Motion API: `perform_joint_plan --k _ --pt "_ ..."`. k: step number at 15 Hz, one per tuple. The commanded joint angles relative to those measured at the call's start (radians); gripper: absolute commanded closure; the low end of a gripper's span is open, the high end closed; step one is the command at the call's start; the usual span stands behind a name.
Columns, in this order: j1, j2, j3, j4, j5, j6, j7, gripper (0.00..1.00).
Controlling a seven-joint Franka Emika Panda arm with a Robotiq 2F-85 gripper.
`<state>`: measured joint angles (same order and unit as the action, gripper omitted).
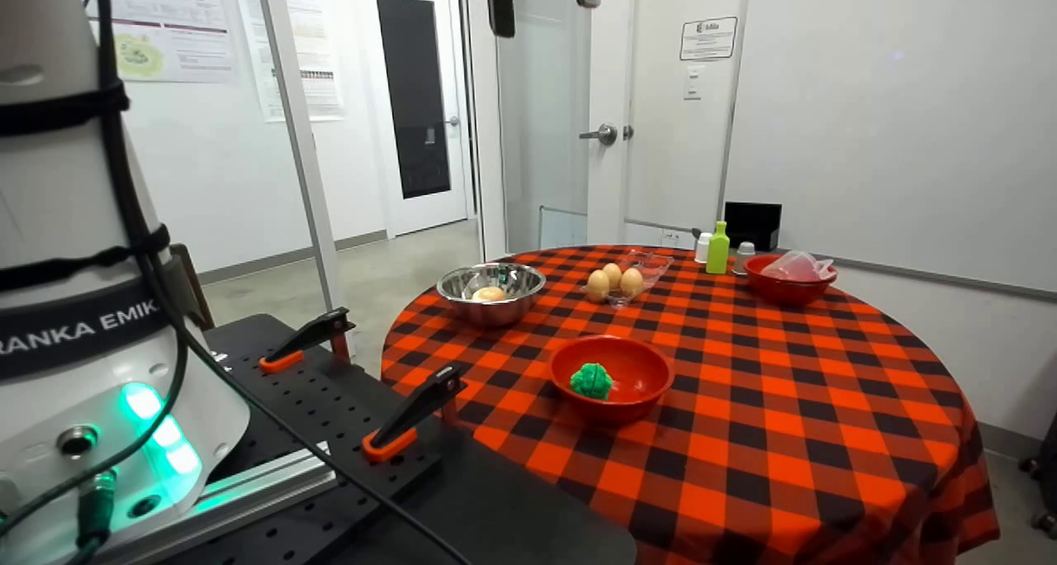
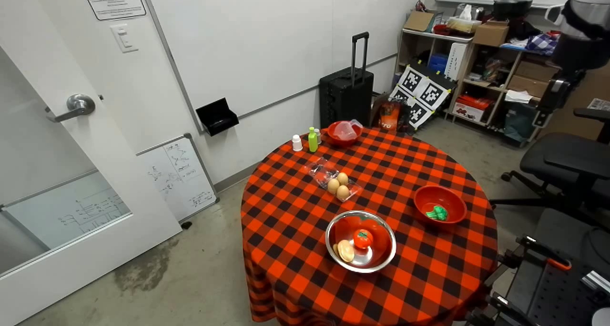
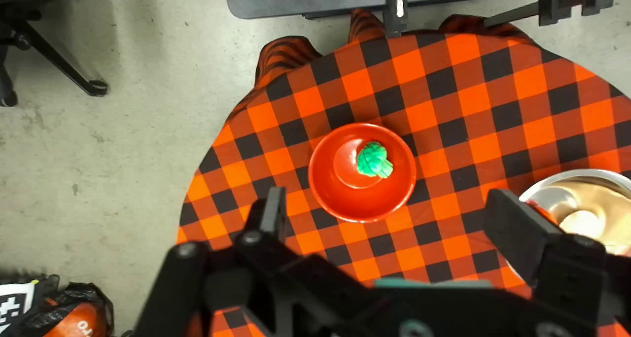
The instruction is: Remove the tomato from the bowl and put it on the table
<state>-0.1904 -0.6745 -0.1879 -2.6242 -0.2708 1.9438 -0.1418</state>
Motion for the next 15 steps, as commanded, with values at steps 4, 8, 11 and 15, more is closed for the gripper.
perform_joint_plan --k 4,8,11,15 --pt "0.096 0.292 0.017 0.021 0.137 0.226 0.009 0.0" --pt "0.126 0.429 0.046 0.04 0.204 0.309 0.005 0.0" --pt "0.147 0.52 0.072 0.063 0.241 0.361 -0.001 0.0" --pt "0.179 0.661 0.12 0.135 0.288 0.406 -0.01 0.0"
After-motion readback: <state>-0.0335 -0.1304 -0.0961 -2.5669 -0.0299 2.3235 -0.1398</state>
